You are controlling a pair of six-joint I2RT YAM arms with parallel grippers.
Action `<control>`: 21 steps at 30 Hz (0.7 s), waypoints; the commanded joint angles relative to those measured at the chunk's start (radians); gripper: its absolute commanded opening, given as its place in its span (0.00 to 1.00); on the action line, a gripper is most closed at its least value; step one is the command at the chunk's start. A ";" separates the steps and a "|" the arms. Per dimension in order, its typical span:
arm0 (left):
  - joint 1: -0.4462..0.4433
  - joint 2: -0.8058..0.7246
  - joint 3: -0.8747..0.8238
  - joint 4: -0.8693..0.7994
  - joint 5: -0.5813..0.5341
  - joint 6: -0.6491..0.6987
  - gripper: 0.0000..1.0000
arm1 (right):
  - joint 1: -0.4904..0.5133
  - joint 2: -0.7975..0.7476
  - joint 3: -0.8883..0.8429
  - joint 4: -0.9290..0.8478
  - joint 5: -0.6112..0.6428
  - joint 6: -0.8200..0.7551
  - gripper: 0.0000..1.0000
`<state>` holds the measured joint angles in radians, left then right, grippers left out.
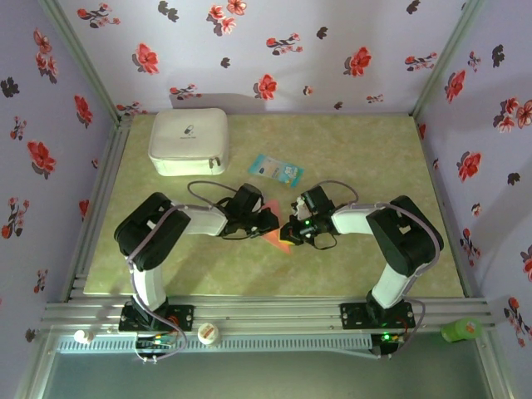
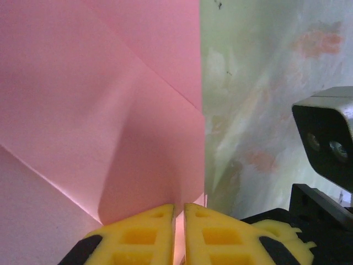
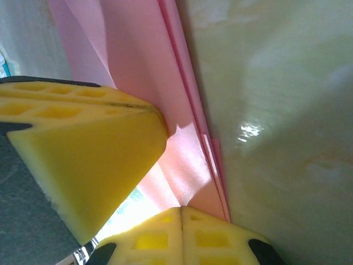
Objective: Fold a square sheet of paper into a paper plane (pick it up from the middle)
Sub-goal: Fourth fold the wing at the center of the table.
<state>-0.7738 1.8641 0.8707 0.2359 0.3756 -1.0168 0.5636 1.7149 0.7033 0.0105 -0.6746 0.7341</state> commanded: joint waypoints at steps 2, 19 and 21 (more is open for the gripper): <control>0.061 0.031 -0.059 -0.012 -0.085 -0.032 0.14 | 0.004 0.034 -0.035 -0.134 0.094 -0.005 0.00; 0.160 0.073 0.124 -0.238 -0.129 0.049 0.06 | 0.004 0.015 -0.032 -0.180 0.111 -0.049 0.00; 0.162 0.081 0.142 -0.271 -0.140 0.059 0.06 | 0.004 0.011 -0.039 -0.171 0.116 -0.048 0.00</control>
<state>-0.6537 1.8977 0.9890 0.0563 0.3584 -1.0027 0.5636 1.7069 0.7036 0.0025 -0.6529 0.7071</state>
